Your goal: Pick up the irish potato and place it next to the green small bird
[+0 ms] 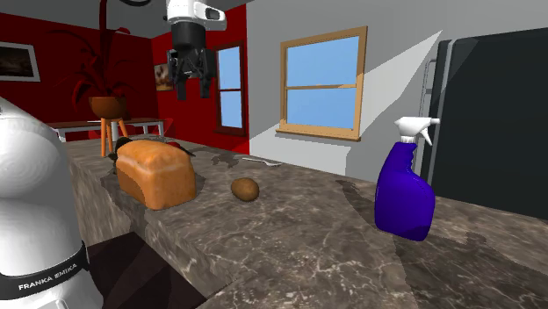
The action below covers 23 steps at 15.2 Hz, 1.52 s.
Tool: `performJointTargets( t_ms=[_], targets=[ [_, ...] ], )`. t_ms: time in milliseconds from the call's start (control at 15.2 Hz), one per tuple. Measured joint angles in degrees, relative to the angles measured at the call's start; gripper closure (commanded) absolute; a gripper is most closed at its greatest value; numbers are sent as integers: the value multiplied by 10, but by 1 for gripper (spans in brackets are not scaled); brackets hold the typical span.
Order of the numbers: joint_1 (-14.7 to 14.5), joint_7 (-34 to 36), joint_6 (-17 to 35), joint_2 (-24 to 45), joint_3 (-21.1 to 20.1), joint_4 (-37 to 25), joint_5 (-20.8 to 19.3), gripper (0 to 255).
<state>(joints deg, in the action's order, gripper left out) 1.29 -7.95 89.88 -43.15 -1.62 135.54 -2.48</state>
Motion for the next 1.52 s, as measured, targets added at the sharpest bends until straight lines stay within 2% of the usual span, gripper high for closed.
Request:
performJointTargets(
  t_ms=[132,330,594,990,1320,1518],
  targets=[
    [-3,-14,9,-2,6,9,-3,0],
    [-19,-96,65,-5,41,54,-22,0],
    [-44,-223,157,14,96,107,-47,0],
    [-88,-428,312,99,191,150,-72,0],
    [-149,-605,426,198,266,149,-49,0],
    [-164,-645,468,230,284,157,-38,0]
  ],
)
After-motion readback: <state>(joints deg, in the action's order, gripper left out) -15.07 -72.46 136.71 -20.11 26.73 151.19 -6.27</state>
